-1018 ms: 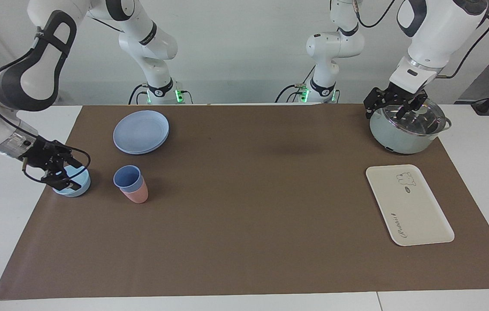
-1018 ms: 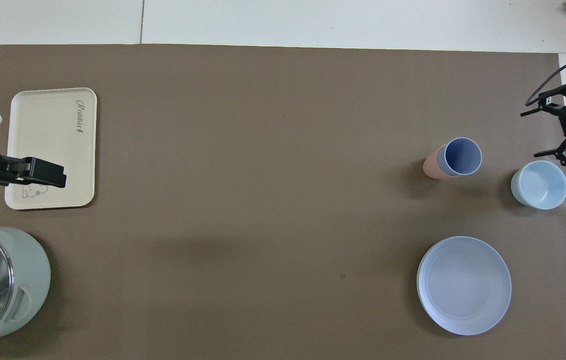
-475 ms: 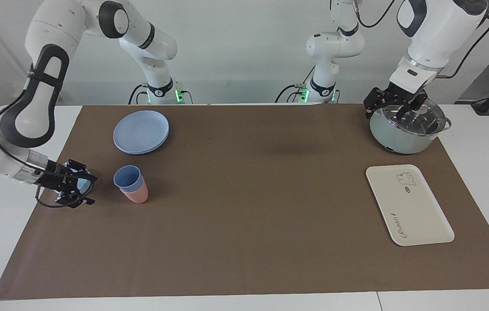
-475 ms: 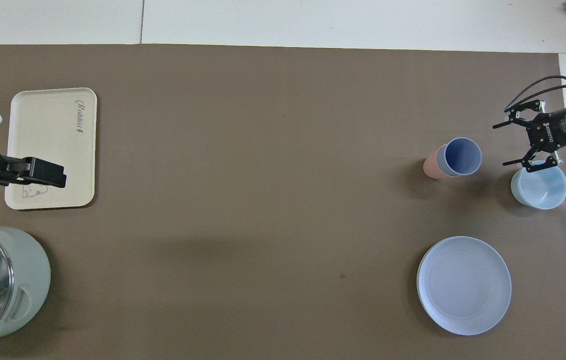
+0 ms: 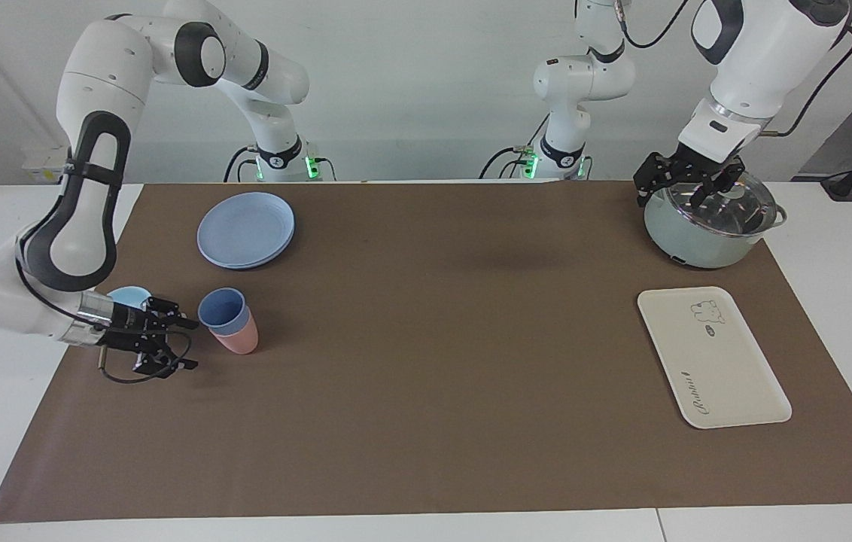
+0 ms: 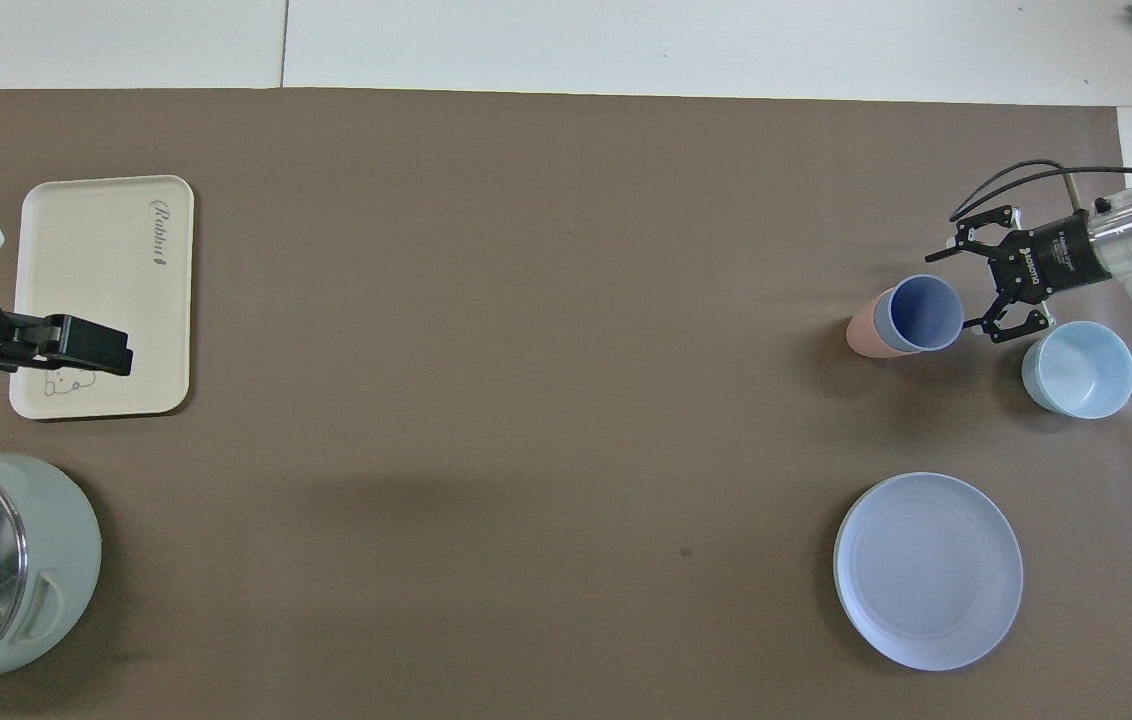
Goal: Place cup on tray
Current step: 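Move the open right gripper over the nested blue and pink cups, then close the right gripper on the rim of the blue cup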
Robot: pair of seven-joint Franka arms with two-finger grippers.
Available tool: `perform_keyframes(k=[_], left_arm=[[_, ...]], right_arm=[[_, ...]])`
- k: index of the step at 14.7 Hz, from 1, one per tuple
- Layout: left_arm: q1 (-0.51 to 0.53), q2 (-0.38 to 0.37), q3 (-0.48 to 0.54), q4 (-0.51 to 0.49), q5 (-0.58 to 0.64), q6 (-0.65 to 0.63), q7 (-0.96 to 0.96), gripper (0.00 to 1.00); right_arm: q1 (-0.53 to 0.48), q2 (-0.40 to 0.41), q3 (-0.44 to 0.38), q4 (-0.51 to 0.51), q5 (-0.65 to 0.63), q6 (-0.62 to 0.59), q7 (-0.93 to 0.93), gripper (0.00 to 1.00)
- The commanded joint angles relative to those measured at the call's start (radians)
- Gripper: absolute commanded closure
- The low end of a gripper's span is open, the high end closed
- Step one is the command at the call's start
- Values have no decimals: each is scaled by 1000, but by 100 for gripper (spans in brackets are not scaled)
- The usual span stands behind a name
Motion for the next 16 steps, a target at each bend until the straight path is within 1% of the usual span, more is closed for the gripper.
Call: perform_keyframes(k=[1,6,10,16], left_arm=[[4,-17,-3,-15,5,-1,-10,0],[4,-17,-3,-15,5,-1,-10,0],[4,-17,-3,-15,5,-1,-10,0],[4,-17,-3,-15,5,-1,-10,0]], right_arm=[[-18,6,3,-36,43,1,-6,8],[-12,-34,3,-169,78,29,-91,8],[-6,-57,3,-226,135,30,-120,8],[-4,-77,3,-275,204,32,-148,8]])
